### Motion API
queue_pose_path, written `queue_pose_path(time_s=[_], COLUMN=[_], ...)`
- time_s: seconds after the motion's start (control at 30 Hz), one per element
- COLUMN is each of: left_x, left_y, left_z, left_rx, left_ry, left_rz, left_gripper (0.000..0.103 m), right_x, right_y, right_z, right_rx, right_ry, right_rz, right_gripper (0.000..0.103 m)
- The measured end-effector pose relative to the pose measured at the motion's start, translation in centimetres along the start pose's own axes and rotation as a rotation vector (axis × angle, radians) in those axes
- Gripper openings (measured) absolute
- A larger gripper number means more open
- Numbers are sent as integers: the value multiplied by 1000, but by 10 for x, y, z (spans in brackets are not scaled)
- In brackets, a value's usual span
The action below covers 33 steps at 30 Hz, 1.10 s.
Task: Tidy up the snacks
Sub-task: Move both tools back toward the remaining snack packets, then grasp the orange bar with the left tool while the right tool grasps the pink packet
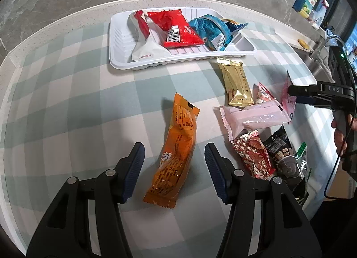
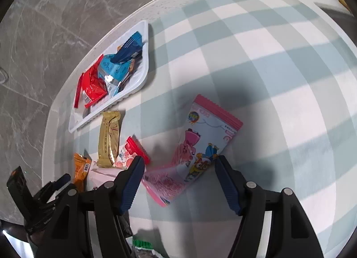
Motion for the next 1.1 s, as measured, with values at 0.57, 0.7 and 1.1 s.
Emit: queue_pose_path(time_s=[0.57, 0.7, 1.1], left_x=[10, 14, 29], left_y=[-3, -6, -7], left_z=[19, 25, 40], left_rx=[-28, -38, -47], left_ry=[-1, -4, -52], left_rz=[33, 46, 152], left_gripper=[54, 54, 63], right_x=[-18, -18, -14], right_y=[1, 2, 3], right_z=[18, 19, 17], right_rx=[-56, -55, -53], right_ry=[146, 165, 199], right_rz=[-264, -285, -338], right_gripper=[56, 51, 35])
Point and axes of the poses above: each gripper's, at about its wrist camera, not at the fingertips, and z roughly the way its jaws point, x to its right, y to its underside, the point moved 6 cm from there along z, roughly the way its jaws point, and after that the axes turned 8 degrees about -y, right-handed, at the moved point
